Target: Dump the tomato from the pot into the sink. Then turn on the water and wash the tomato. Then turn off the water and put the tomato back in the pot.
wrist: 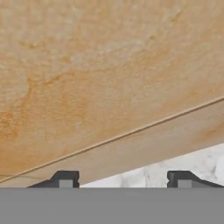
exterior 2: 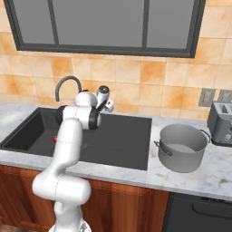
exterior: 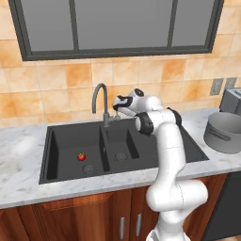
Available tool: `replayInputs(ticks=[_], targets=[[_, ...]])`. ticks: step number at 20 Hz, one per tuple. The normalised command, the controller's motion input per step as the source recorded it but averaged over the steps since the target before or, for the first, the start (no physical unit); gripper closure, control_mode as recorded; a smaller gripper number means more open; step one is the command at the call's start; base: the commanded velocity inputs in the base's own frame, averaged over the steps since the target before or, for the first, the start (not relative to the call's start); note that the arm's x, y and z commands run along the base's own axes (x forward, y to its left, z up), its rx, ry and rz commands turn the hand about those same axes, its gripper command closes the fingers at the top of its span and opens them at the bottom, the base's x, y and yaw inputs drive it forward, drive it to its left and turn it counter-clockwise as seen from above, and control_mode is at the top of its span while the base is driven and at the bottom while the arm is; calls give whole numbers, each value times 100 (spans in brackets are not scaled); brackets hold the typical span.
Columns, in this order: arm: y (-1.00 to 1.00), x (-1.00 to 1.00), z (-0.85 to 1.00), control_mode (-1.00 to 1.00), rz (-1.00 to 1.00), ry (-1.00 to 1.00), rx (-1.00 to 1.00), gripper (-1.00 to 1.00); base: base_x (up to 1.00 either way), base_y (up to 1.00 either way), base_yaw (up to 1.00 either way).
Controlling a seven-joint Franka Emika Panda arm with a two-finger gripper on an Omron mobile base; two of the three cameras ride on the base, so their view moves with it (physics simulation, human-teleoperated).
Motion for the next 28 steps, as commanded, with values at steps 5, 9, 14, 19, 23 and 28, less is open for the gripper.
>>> replayInputs(ticks=[5, 9, 14, 19, 23, 28], targets=[[-45, -53, 47, -100, -4, -3, -1, -100, 0, 0, 0], [-38, -100, 89, -100, -7, -9, 0, -100, 0, 0, 0], [-14, -100, 88, -100, -4, -7, 0, -100, 0, 0, 0], [1, -100, 96, -100, 0, -1, 0, -100, 0, 0, 0], [14, -100, 98, -100, 0, 0, 0, -100, 0, 0, 0], [32, -100, 73, -100, 0, 11, 0, -100, 0, 0, 0]])
